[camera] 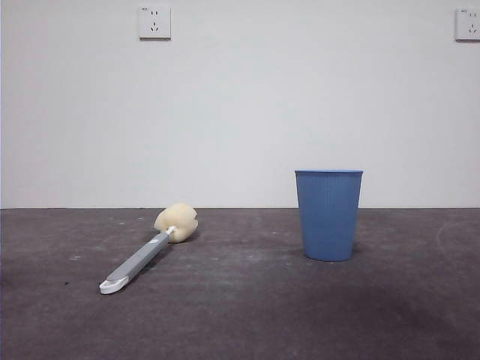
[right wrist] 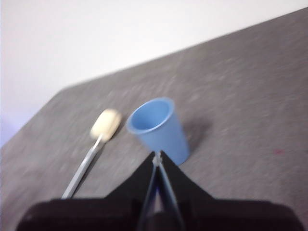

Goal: Pick up the cup brush,pick up the cup,insert the brush into the cup,clean the cup,put the cup brush back,put the cup back to the fixed position on the table

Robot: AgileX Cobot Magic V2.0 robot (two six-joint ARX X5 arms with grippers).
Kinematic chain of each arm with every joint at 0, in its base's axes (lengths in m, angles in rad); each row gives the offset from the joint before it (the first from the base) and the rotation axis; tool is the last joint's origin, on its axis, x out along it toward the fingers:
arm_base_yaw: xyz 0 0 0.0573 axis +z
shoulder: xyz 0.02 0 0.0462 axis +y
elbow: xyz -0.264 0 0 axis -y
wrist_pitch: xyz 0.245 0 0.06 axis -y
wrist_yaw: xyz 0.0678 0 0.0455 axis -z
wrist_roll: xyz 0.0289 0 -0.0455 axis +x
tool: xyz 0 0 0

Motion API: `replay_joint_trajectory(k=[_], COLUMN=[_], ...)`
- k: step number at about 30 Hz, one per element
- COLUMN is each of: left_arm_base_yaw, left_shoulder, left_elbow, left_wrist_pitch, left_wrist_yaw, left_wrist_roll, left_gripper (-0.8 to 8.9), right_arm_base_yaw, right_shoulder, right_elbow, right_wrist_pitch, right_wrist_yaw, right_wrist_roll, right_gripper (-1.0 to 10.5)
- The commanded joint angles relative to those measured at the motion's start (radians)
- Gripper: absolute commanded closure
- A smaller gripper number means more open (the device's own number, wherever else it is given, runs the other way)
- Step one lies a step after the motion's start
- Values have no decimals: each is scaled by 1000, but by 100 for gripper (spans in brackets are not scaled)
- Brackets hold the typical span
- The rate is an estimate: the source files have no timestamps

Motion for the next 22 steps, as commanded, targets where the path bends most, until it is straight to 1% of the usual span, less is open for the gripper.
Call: replay_joint_trajectory(k=[1,2,6,11,16,19,20,21,22], left_arm_base_yaw=[2,2,2,0,-2,-2,-2,-2,-2], left_shoulder=[67,98,188,270,311,312,312,312,312], left_elbow=[81,116,216,319,380,391,391,391,391], left_wrist_pitch=[-59,-91,-204,-351,-462,-481,-483,-486,-489], left_wrist_yaw=[59,90,195,291,330,333,333,333,333], left_wrist_roll=[22,49,123,201,258,267,264,264,264], left_gripper=[820,820,820,820,820,813,806,787,734], right_arm_base_yaw=[18,26,45,77,126,154,159,162,162], right_shoulder=[57,85,181,289,369,395,399,401,404], right_elbow=[90,127,237,359,442,454,454,454,454], right_wrist_pitch=[-94,-145,-277,-434,-569,-590,-590,-591,-590], right_wrist_yaw=[-41,-62,-137,-143,-143,-142,-142,-142,-142], right_wrist_roll=[-123,-154,-229,-277,-327,-338,-338,-338,-337], right_gripper=[958,958,958,958,958,957,937,921,883])
